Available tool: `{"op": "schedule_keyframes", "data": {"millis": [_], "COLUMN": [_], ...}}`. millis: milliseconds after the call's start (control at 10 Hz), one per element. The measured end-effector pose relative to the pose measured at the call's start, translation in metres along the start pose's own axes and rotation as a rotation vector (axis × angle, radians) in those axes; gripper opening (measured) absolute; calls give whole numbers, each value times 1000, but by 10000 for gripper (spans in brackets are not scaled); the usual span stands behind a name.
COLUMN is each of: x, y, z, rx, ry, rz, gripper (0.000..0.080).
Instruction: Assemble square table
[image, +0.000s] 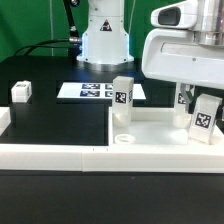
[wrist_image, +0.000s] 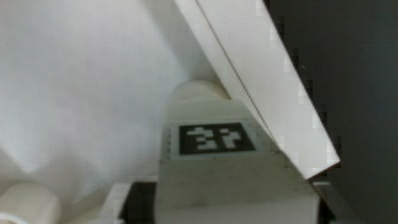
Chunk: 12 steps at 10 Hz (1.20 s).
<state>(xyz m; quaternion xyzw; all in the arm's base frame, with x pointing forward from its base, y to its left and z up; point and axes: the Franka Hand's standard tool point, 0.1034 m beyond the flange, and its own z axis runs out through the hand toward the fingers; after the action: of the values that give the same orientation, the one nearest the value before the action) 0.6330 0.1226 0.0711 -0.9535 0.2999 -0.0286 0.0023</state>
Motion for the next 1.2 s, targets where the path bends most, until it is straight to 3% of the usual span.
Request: {"op": "schedule_keyframes", "data": {"millis": [400,600,900,1000,1100,1200], "x": [5,4,3,3,3,2], "y": [9,10,9,10,10,9], "z": [3,4,4,5,5,5], "rx": [19,52,63,64,64,64], "ry": [1,-70,-117,-116,-115,-115], "rz": [566,934,1148,1124,1101,1097], "gripper": [293,293,293,391,391,575]}}
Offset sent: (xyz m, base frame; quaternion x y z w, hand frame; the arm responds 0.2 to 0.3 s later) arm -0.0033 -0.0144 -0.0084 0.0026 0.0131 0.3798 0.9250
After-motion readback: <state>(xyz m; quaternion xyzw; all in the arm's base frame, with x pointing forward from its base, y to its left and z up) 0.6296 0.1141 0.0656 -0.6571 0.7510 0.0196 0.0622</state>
